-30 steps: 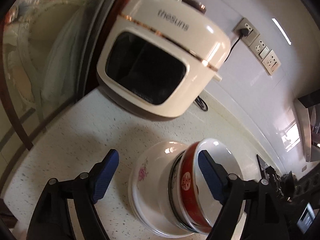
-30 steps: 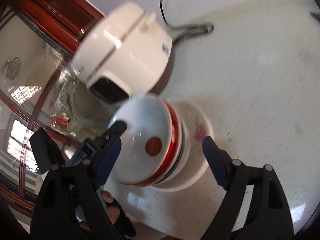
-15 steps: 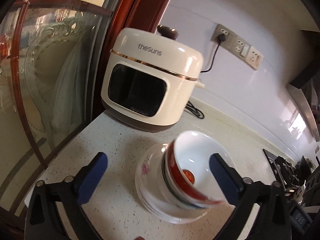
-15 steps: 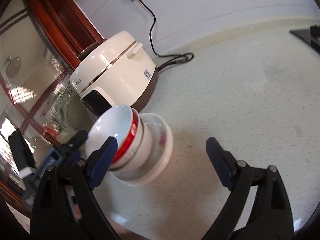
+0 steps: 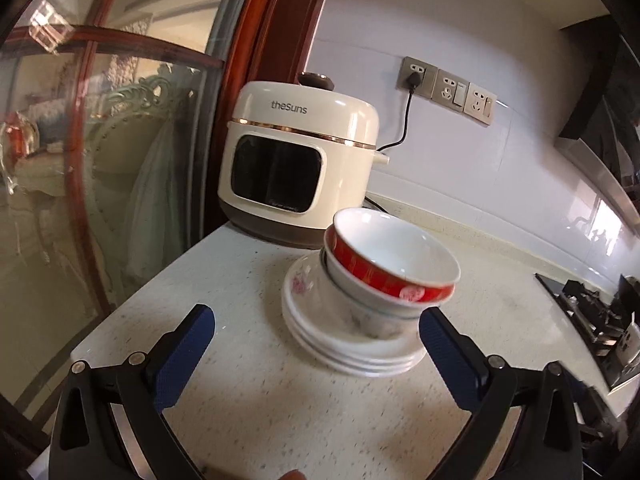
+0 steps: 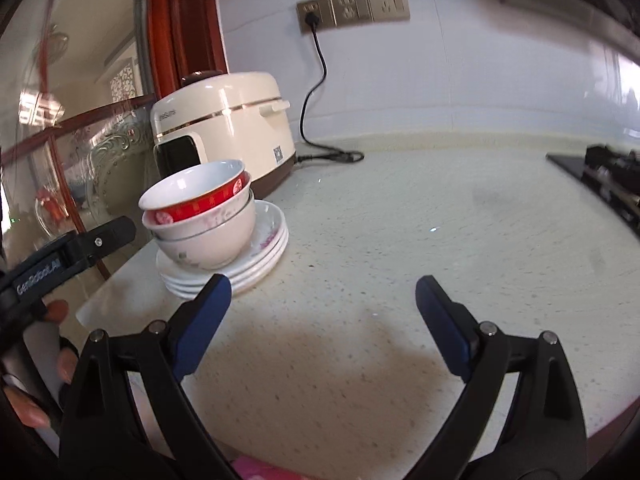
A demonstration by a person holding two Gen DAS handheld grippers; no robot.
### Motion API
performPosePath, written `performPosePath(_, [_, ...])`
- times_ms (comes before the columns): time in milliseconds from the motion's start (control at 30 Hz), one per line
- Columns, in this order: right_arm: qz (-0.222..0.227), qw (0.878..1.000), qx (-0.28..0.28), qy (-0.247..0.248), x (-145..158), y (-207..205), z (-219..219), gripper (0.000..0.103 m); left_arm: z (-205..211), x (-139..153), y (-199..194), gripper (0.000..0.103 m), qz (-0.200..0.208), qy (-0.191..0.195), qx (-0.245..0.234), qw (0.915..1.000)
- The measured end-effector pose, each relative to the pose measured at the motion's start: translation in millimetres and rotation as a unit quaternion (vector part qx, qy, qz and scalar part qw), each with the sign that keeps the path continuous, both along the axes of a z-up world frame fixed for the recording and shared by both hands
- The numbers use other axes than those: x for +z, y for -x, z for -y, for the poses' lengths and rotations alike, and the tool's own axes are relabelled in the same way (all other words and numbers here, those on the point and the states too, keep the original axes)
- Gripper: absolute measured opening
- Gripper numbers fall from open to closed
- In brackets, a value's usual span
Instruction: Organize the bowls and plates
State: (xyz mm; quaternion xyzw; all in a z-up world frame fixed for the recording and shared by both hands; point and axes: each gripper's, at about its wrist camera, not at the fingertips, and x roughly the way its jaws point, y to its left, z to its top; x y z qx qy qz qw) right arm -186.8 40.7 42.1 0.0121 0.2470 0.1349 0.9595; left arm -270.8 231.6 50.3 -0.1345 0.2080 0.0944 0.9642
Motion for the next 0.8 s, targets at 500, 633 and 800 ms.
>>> performPosePath(500, [0.075, 0.996, -0.01, 0.049, -10, 42, -3, 0.103, 37, -42, 16, 0.103, -0.033, -0.083, -0.015, 0.9959])
performPosePath(633, [0.061, 0.997, -0.024, 0.039, -18, 38, 6, 0.103, 34, -46, 18, 0.103, -0.037, -0.08, -0.015, 0.996])
performPosePath(800, [0.054, 0.998, -0.025, 0.033, -21, 39, 10, 0.103, 35, -46, 20, 0.103, -0.034, -0.078, -0.017, 0.9962])
